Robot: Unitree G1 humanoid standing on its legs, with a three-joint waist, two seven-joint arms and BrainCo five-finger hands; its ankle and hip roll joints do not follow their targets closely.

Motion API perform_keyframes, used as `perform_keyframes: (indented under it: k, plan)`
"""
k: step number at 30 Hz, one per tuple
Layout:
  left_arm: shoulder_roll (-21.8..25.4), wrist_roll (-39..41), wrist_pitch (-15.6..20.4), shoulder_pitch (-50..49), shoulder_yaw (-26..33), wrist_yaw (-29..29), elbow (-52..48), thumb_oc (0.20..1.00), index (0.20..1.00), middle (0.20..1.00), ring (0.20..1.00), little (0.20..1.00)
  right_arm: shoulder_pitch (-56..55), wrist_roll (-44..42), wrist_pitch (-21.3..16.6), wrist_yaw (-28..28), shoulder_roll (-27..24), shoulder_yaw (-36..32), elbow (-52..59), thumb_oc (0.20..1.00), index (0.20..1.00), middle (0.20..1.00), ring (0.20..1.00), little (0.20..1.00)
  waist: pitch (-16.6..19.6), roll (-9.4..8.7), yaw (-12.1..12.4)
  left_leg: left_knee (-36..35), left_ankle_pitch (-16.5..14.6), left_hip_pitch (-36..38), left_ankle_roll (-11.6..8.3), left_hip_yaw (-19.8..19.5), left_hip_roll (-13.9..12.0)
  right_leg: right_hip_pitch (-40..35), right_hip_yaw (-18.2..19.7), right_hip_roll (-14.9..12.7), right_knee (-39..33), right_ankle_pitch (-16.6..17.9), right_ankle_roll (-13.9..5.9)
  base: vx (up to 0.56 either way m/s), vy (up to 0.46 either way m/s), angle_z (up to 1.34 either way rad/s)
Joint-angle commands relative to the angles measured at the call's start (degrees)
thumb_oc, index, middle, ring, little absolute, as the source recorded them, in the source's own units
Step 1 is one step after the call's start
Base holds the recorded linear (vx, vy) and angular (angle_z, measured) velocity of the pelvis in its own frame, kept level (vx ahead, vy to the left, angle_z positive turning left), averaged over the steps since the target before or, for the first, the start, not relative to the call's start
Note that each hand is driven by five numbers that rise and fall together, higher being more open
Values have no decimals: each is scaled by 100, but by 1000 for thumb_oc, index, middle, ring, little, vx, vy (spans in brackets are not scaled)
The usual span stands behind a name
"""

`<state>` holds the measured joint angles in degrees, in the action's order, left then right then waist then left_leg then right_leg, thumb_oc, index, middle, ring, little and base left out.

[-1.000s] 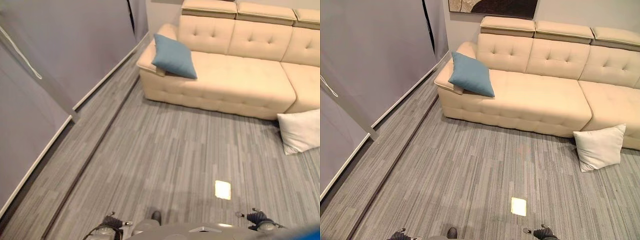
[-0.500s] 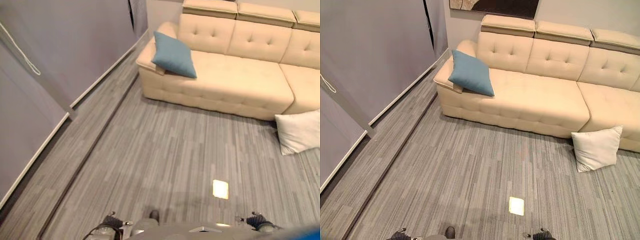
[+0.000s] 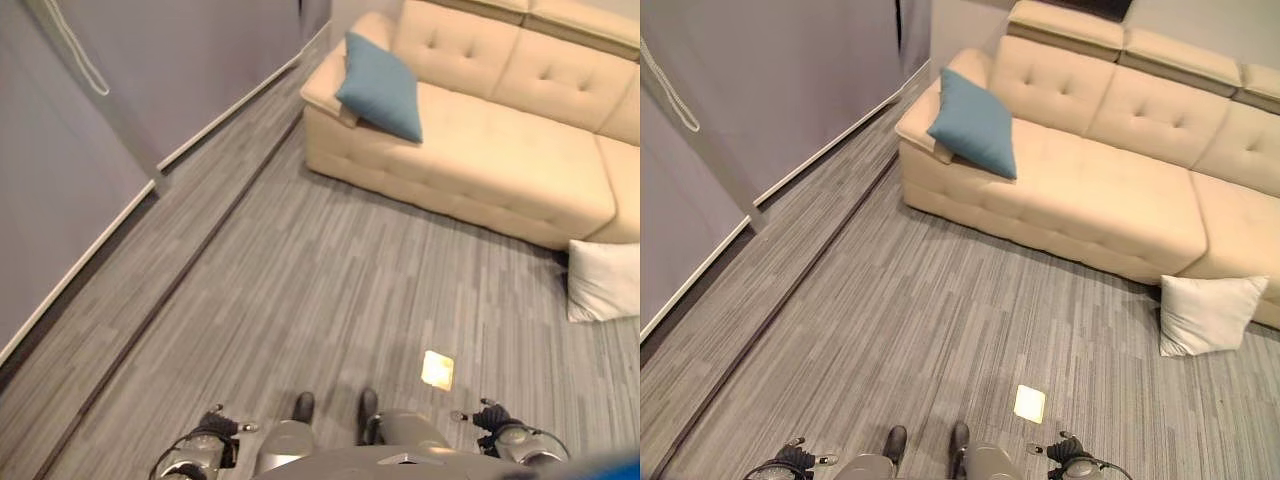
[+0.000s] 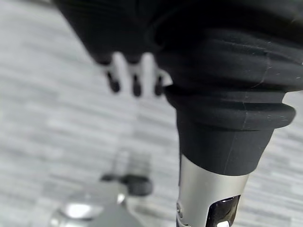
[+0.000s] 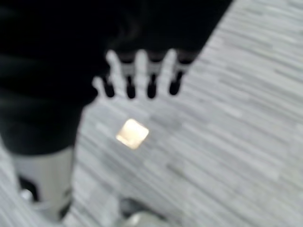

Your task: Pick up all the scattered cushions and arrange them neatly on the sofa.

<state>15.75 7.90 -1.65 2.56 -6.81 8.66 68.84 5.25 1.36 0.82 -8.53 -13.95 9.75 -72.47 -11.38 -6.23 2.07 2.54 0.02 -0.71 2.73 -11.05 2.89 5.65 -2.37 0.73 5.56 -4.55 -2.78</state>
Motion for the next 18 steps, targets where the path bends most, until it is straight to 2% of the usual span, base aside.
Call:
perform_keyframes:
  k: [1, 2, 3, 4, 5, 6, 7, 8, 9, 10, 12, 13, 14, 16, 18]
  plan:
    - [-49, 47, 115, 67, -22, -32, -30, 1000, 1000, 1000, 1000, 1000, -4, -166, -118, -9, -249, 132, 157, 1000, 1000, 1000, 1000, 1000, 239, 224, -103, 291, -281, 999, -250, 109, 235, 84, -40, 247, -105, 981, 15, 201, -55, 8]
    - [-49, 47, 115, 67, -22, -32, -30, 1000, 1000, 1000, 1000, 1000, -4, -166, -118, -9, -249, 132, 157, 1000, 1000, 1000, 1000, 1000, 239, 224, -104, 292, -282, 998, -250, 109, 235, 84, -41, 247, -106, 982, 15, 261, -88, 34]
    - [-76, 65, 101, 98, -52, -45, -34, 1000, 1000, 1000, 1000, 1000, -20, -194, -112, -29, -266, 85, 151, 1000, 1000, 1000, 1000, 1000, 243, 190, -122, 674, -176, 819, -418, 340, 192, -68, -165, 165, -258, 1003, 21, 93, -64, 38]
    - [-73, 72, 107, 161, -114, -44, -79, 1000, 1000, 1000, 1000, 1000, -8, -246, -122, -51, -296, 63, 169, 1000, 1000, 1000, 1000, 1000, 174, 116, -137, 1363, -88, 400, -540, 637, 119, -207, -194, 64, -356, 1038, 52, 110, -100, 81]
    - [-65, 77, 116, 219, -172, -43, -139, 1000, 1000, 1000, 1000, 1000, -4, -266, -121, -58, -321, 69, 180, 1000, 1000, 1000, 1000, 1000, 77, 45, -114, 1868, -55, 57, -556, 856, 88, -315, -201, -5, -386, 1028, 112, 107, -124, 57]
    - [-70, 74, 94, 279, -216, -43, -143, 1000, 1000, 1000, 1000, 1000, -5, -289, -92, -73, -324, 45, 150, 1000, 1000, 1000, 1000, 1000, -12, -39, -59, 2076, -74, -296, -457, 1203, -38, -483, -312, -98, -457, 930, 160, 131, -106, 59]
    - [-62, 82, 87, 303, -234, -44, -130, 1000, 1000, 1000, 1000, 1000, -17, -324, -82, -67, -311, 26, 137, 1000, 1000, 1000, 1000, 1000, -5, -64, -55, 1804, -127, -466, -368, 1405, -137, -549, -365, -140, -489, 867, 167, 118, -67, 30]
    - [-62, 82, 87, 302, -235, -44, -130, 1000, 1000, 1000, 1000, 1000, -18, -324, -83, -67, -312, 26, 136, 1000, 1000, 1000, 1000, 1000, -12, -59, -50, 1814, -142, -457, -366, 1408, -141, -562, -362, -136, -490, 862, 165, 204, -1, 21]
    - [-54, 80, 90, 304, -244, -45, -126, 1000, 1000, 1000, 1000, 1000, -20, -333, -85, -67, -311, 9, 137, 1000, 1000, 1000, 1000, 1000, 26, -80, 1, 1222, -251, -561, -284, 1405, -149, -700, -376, -153, -575, 762, 132, 236, 41, 56]
    - [-52, 83, 96, 279, -240, -35, -117, 1000, 1000, 1000, 1000, 1000, -11, -310, -86, -81, -302, 22, 142, 1000, 1000, 1000, 1000, 1000, 49, -59, 22, 799, -115, -575, -290, 1328, -149, -765, -350, -139, -619, 703, 122, 352, 67, 46]
    - [-64, 107, 88, 221, -209, -27, -67, 1000, 1000, 1000, 1000, 1000, 0, -282, -79, -89, -306, 40, 147, 1000, 1000, 1000, 1000, 1000, 103, 16, 107, 258, 345, -789, -358, 1173, -238, -949, -275, -60, -678, 566, 122, 303, 86, 17]
    - [-68, 107, 84, 192, -181, -19, -27, 1000, 1000, 1000, 1000, 1000, -10, -286, -85, -101, -309, 32, 148, 1000, 1000, 1000, 1000, 1000, 86, 41, 144, 139, 564, -880, -403, 1118, -251, -1072, -219, -43, -696, 487, 134, 287, 100, -14]
    - [-72, 103, 81, 166, -160, -28, 39, 1000, 1000, 1000, 1000, 1000, -13, -287, -89, -92, -309, 27, 150, 1000, 1000, 1000, 1000, 1000, 89, 49, 172, 180, 623, -991, -430, 1089, -248, -1121, -147, -53, -670, 431, 131, 276, 112, -13]
    - [-78, 114, 73, 102, -70, -39, 144, 1000, 1000, 1000, 1000, 1000, -4, -260, -87, -73, -270, 35, 153, 1000, 1000, 1000, 1000, 1000, 146, 30, 221, 291, 458, -904, -380, 1074, -154, -1201, -58, -129, -591, 344, 89, 289, 148, -27]
    - [-66, 126, 61, 69, -40, -67, 185, 1000, 1000, 1000, 1000, 1000, 35, -220, -86, -68, -227, 42, 174, 1000, 1000, 1000, 1000, 1000, 188, 61, 266, 316, 356, -802, -282, 1090, -86, -1139, -36, -256, -155, 294, -30, 267, 194, -66]
